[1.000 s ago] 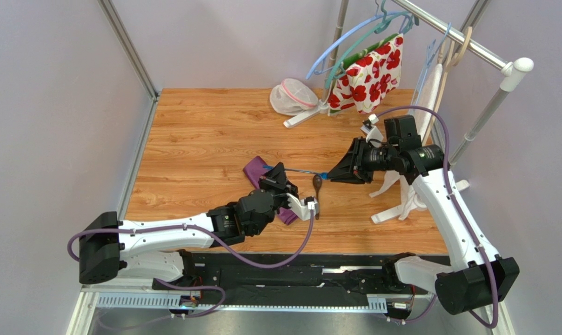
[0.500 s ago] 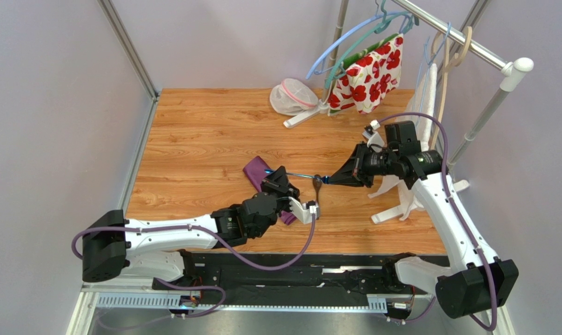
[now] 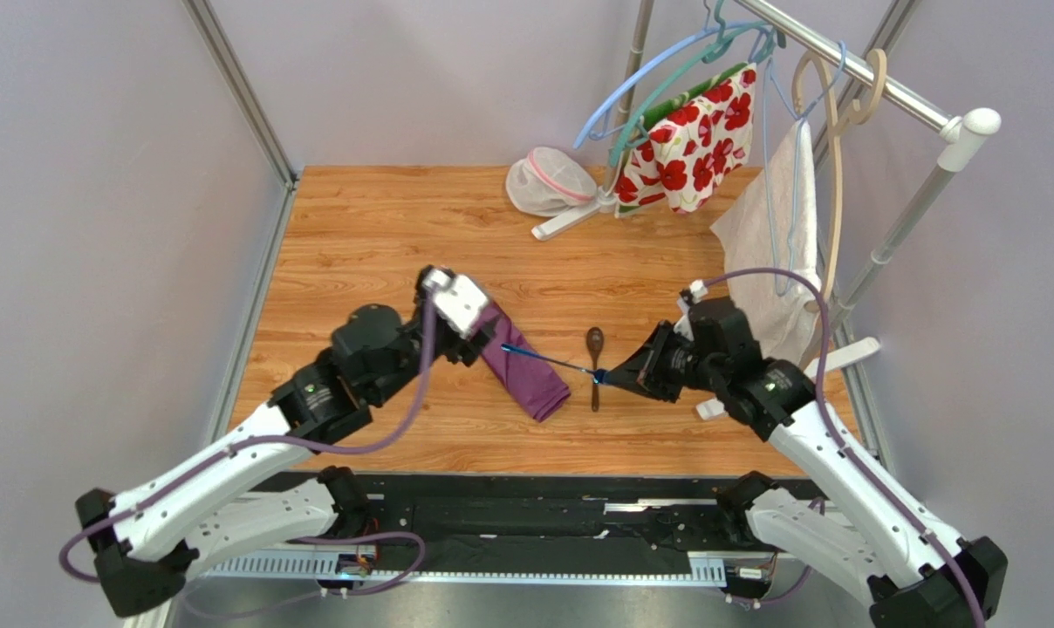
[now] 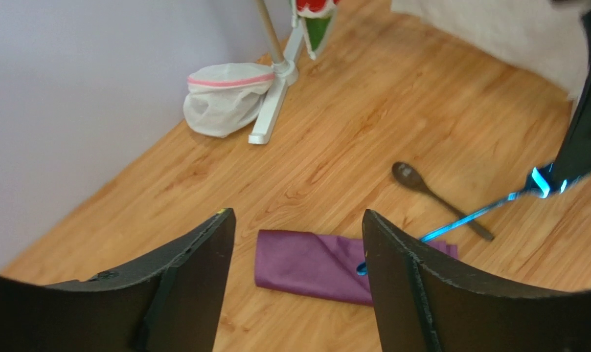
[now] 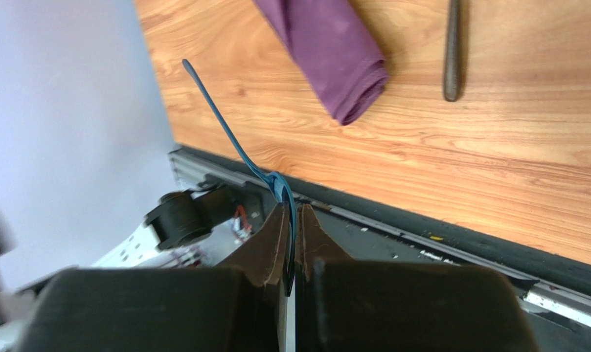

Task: Fold the napkin into a case and place the utensils inside
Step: Insert the fork into the folded napkin.

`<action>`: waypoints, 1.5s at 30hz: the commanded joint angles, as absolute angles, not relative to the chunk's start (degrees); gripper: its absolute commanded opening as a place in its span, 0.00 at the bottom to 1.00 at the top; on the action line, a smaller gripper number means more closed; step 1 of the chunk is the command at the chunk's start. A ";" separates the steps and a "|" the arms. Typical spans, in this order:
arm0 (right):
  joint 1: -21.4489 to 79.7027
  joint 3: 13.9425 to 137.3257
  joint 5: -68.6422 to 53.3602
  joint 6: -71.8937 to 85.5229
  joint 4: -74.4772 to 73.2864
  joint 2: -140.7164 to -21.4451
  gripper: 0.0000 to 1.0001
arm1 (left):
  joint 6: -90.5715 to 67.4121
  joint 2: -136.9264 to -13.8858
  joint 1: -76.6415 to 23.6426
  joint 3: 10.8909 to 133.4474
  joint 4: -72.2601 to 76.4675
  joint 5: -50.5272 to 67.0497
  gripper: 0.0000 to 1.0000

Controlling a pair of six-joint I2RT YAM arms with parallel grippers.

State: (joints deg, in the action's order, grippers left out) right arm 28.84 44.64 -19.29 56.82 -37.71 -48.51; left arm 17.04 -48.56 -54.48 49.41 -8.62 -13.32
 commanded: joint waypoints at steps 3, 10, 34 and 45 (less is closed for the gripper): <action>41.12 36.84 6.05 68.37 -24.02 -48.25 0.00 | -16.76 -49.38 -41.94 55.52 -17.65 2.45 0.53; 43.24 32.35 12.04 71.01 -17.41 -50.62 0.00 | -30.67 -67.11 -20.49 57.48 -18.48 30.45 0.12; 47.55 29.36 16.87 71.89 -8.44 -59.95 0.00 | -28.57 -96.06 -18.28 66.71 -21.00 21.37 0.06; 47.90 27.95 16.17 71.02 -4.84 -62.14 0.00 | -27.07 -101.60 -18.11 68.91 -21.62 17.76 0.05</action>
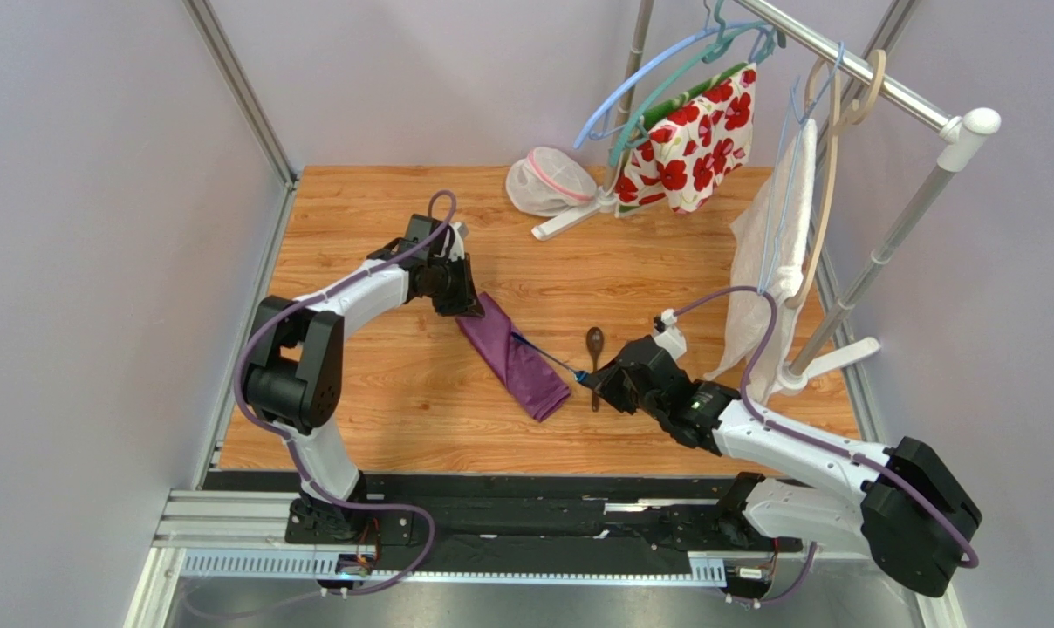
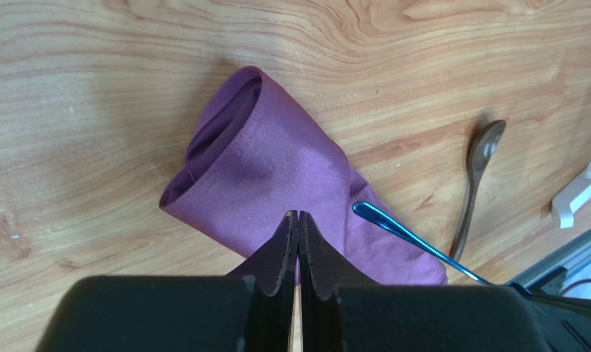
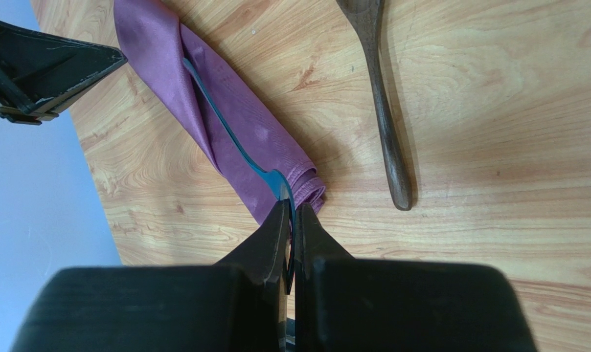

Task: Fold the napkin into a case and place the utensils inside
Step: Insert the fork into the folded napkin.

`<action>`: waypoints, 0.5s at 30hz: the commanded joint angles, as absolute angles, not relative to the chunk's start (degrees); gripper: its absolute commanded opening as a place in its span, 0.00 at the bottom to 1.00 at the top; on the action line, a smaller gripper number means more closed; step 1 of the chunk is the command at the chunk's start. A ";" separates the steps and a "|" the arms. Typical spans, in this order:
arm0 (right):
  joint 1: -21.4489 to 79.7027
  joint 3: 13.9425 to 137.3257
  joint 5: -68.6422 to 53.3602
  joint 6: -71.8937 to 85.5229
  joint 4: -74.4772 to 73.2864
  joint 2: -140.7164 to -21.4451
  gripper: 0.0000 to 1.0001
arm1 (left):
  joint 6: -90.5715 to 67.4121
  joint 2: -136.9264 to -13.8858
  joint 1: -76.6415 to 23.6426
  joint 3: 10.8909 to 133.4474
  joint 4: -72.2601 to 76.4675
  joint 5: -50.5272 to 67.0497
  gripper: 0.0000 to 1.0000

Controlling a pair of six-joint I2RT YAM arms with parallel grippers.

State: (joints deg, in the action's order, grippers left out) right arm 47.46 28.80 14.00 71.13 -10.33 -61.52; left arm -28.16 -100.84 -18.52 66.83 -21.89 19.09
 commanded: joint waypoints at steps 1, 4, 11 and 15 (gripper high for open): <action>47.99 27.78 16.35 71.10 -4.57 -62.14 0.00 | -26.55 -102.30 -18.11 69.25 -21.62 17.58 0.05; 48.25 27.25 16.44 71.28 -3.25 -62.84 0.00 | -26.19 -103.80 -18.11 69.70 -22.41 16.88 0.05; 49.74 26.63 17.22 72.33 -2.02 -64.07 0.00 | -25.75 -104.50 -18.11 69.79 -22.67 15.73 0.04; 50.18 25.14 17.49 72.33 1.65 -64.51 0.00 | -26.19 -104.94 -18.11 69.44 -22.59 16.52 0.04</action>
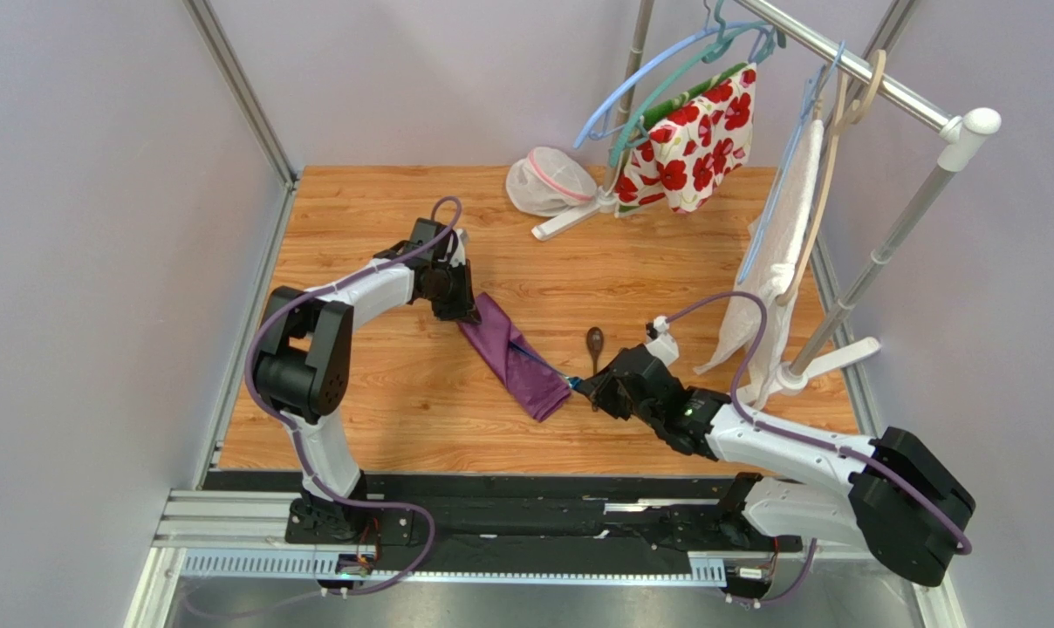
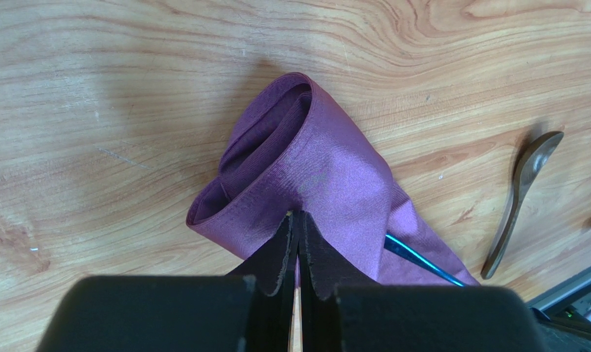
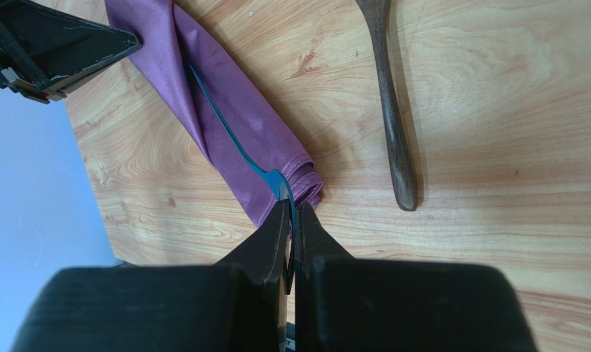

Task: Fold the napkin into a case and place the utensils inside
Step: Insert the fork into the folded napkin.

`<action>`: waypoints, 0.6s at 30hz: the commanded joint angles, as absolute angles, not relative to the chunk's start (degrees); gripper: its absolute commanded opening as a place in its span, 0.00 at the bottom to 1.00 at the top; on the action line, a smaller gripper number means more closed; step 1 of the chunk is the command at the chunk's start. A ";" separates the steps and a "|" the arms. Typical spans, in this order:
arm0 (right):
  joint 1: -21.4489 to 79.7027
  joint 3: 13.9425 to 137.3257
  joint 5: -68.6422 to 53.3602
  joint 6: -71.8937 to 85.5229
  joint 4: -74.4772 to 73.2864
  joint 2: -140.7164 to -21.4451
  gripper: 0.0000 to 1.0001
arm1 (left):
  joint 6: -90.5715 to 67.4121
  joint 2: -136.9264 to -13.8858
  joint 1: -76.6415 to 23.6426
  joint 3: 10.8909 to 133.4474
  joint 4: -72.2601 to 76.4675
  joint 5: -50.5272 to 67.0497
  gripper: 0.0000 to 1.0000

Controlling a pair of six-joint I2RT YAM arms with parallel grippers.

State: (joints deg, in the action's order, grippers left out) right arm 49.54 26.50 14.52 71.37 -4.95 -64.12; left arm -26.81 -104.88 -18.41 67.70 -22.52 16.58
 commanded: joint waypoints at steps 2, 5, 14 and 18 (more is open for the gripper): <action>50.80 24.61 18.01 72.60 3.95 -64.95 0.00 | -26.45 -104.85 -18.19 68.82 -22.41 16.44 0.04; 51.68 24.52 19.60 72.77 5.88 -66.09 0.00 | -26.63 -104.94 -18.11 68.64 -22.50 16.61 0.04; 53.87 25.14 22.76 74.88 12.30 -71.27 0.00 | -27.51 -105.12 -18.19 68.56 -22.41 18.02 0.03; 54.23 25.14 24.52 75.94 14.15 -73.47 0.00 | -28.12 -105.47 -18.19 68.20 -22.24 19.07 0.03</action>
